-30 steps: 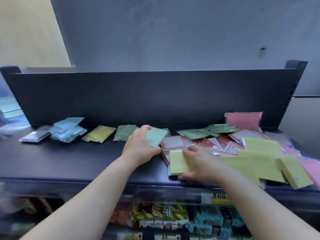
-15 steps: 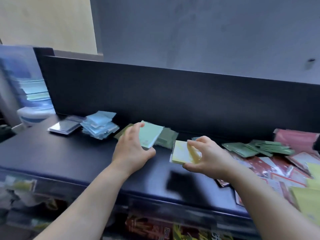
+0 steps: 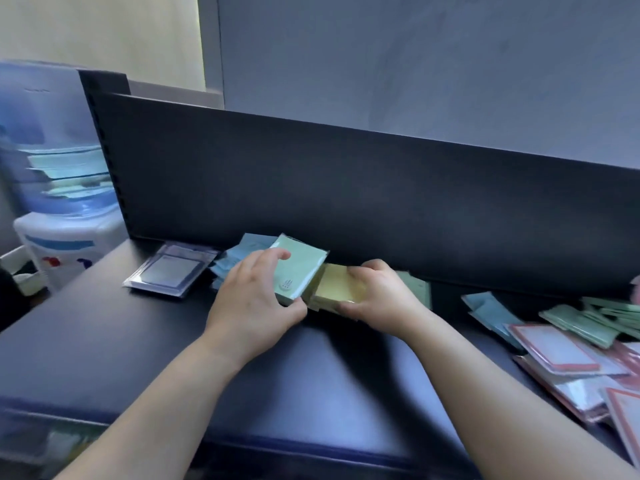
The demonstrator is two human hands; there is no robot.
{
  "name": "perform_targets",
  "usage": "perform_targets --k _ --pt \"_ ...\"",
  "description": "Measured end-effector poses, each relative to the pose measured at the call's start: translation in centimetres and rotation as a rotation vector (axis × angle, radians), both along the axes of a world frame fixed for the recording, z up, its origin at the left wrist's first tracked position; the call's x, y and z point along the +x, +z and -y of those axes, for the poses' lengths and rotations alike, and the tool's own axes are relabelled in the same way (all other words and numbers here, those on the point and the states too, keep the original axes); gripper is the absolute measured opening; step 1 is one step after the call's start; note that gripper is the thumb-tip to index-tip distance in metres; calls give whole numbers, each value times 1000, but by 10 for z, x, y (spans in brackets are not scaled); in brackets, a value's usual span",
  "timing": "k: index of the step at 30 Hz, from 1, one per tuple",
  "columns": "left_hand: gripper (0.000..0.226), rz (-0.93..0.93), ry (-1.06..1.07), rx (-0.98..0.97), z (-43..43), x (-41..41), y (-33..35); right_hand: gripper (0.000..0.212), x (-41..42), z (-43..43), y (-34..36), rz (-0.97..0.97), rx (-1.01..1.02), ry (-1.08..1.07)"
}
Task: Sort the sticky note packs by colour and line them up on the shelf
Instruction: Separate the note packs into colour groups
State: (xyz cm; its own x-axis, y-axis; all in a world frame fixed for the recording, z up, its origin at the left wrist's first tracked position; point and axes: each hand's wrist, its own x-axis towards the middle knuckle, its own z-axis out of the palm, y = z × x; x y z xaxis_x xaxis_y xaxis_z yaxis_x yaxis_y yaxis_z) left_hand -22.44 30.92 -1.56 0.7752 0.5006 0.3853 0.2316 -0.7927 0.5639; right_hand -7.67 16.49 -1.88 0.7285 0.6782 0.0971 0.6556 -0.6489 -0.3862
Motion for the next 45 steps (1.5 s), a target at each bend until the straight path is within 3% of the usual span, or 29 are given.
perform_targets --k 6,10,15,21,27,32,45 --pt "64 -15 -132 52 -3 14 4 65 3 -14 -4 21 -52 -9" --pt "68 -47 -272 116 16 37 9 49 7 14 5 32 0 -56" --pt "72 -126 -386 222 48 80 15 64 14 71 14 92 -51 -239" --pt "65 -265 -425 317 88 128 10 67 6 119 8 65 -63 -398" --pt "60 -540 -409 367 105 147 -9 62 -2 161 6 71 -77 -450" --pt "72 -436 -417 479 140 144 1 56 -3 197 5 94 -59 -472" --pt "56 -228 -662 356 322 137 22 57 -7 358 17 145 -15 -464"
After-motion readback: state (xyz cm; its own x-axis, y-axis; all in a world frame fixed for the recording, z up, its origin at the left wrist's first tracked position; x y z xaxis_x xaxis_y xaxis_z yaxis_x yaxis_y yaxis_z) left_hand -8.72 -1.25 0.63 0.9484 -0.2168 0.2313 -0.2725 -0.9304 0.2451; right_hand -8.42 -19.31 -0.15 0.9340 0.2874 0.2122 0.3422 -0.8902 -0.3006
